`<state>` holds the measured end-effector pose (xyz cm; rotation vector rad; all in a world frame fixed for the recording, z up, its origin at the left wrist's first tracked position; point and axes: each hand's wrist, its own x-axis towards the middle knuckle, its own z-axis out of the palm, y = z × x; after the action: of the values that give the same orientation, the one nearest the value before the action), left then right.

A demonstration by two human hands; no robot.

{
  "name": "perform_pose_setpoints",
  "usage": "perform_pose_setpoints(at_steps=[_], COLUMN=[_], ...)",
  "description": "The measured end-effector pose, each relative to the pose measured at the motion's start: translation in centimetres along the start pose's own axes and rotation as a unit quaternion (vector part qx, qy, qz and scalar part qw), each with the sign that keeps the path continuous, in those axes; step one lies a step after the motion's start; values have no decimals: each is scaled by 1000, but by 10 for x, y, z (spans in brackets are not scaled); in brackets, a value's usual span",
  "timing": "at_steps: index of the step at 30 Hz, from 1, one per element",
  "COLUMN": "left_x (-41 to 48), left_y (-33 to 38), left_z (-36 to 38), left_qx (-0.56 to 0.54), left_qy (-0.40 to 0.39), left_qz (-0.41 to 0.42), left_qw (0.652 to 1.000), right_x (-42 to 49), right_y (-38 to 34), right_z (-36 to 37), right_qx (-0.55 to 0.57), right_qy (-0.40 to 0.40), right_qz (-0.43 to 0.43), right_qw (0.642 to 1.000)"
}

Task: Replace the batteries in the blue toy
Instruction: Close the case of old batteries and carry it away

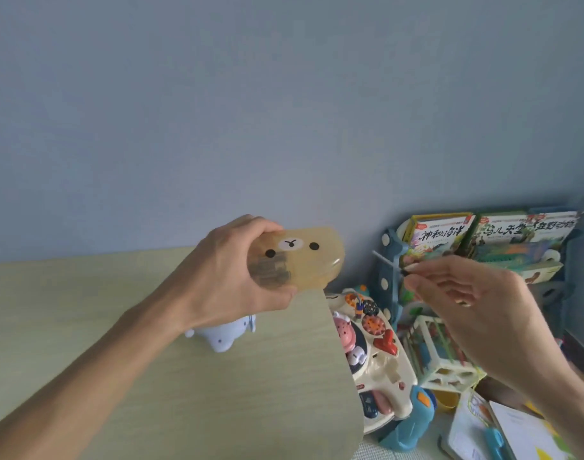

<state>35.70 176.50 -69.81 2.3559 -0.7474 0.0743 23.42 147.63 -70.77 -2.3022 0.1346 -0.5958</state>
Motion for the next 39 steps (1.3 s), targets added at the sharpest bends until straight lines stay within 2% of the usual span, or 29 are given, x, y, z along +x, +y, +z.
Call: perform_pose_setpoints(at_steps=[4, 9, 16, 21, 26, 30, 35, 39], left_x=[10, 36, 65, 69, 76, 94, 133, 158], left_y=[52, 149, 315, 385, 409, 430, 492, 566], left_z=[-94, -257, -484, -593, -634, -634, -594, -530], left_qx=[-2, -7, -26, -41, -52, -64, -109, -152], left_qy=[-2, -5, -11, 8, 16, -15, -85, -176], left_qz=[-25, -48, -76, -82, -56, -6, 94, 185], left_qw=[1000, 999, 997, 996, 997, 998, 986, 955], right_x=[20, 78, 169, 207, 213, 201, 158, 97], right_y=[-79, -226, -446, -536, -572, -579, -562, -537], right_z=[-52, -161, -328, -401, -425, -449, -515, -580], right_qx=[24, 54, 80, 89, 100, 78, 16, -48], right_qy=[13, 29, 40, 64, 97, 136, 235, 322], right_qz=[68, 98, 48, 38, 25, 29, 69, 162], right_qw=[997, 993, 995, 993, 990, 987, 970, 932])
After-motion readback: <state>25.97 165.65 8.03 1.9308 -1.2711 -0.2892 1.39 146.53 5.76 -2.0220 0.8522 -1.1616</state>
